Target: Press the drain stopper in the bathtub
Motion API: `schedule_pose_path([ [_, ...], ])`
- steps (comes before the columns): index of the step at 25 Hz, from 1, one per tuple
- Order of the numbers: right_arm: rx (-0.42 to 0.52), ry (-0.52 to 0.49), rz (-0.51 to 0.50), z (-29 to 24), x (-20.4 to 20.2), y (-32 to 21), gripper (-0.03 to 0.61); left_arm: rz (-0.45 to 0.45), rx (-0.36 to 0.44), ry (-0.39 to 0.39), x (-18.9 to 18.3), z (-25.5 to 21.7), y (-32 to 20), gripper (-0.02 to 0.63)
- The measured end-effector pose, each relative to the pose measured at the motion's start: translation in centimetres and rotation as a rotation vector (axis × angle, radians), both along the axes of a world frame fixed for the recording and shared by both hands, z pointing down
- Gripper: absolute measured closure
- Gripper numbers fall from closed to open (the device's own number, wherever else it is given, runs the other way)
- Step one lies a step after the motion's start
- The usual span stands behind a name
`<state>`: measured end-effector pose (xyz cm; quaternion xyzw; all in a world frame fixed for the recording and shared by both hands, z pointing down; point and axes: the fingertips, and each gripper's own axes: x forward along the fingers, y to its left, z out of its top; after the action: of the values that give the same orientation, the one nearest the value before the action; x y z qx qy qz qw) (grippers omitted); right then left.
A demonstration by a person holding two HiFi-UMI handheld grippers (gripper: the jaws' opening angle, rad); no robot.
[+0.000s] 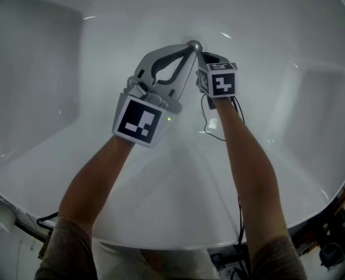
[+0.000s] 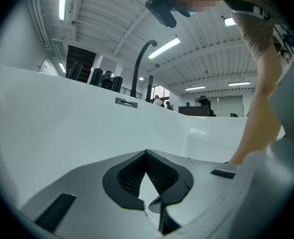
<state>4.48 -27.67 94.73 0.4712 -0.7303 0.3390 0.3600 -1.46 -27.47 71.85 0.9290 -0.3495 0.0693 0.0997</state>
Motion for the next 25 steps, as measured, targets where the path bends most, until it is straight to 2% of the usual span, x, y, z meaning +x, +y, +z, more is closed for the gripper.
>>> schedule_pose_path([
  [8,0.017,-0.038,-0.015,-6.7,-1.0,0.6,0.581,-0.012,-0.001,-0.016,-0.2,-5.4,1.0,0.612],
  [14,0.038,-0.061,-0.035,-14.4,-1.2,2.0,0.581,-0.055,-0.007,-0.015,-0.2,-11.9,2.9,0.612],
  [20,0.042,-0.080,-0.050,-22.1,0.4,3.3,0.581,-0.067,-0.004,-0.019,2.0,-18.7,4.4,0.612],
  [25,0.033,-0.096,-0.041,-29.0,0.0,4.2,0.581,-0.079,-0.015,-0.024,1.7,-24.6,5.5,0.612],
])
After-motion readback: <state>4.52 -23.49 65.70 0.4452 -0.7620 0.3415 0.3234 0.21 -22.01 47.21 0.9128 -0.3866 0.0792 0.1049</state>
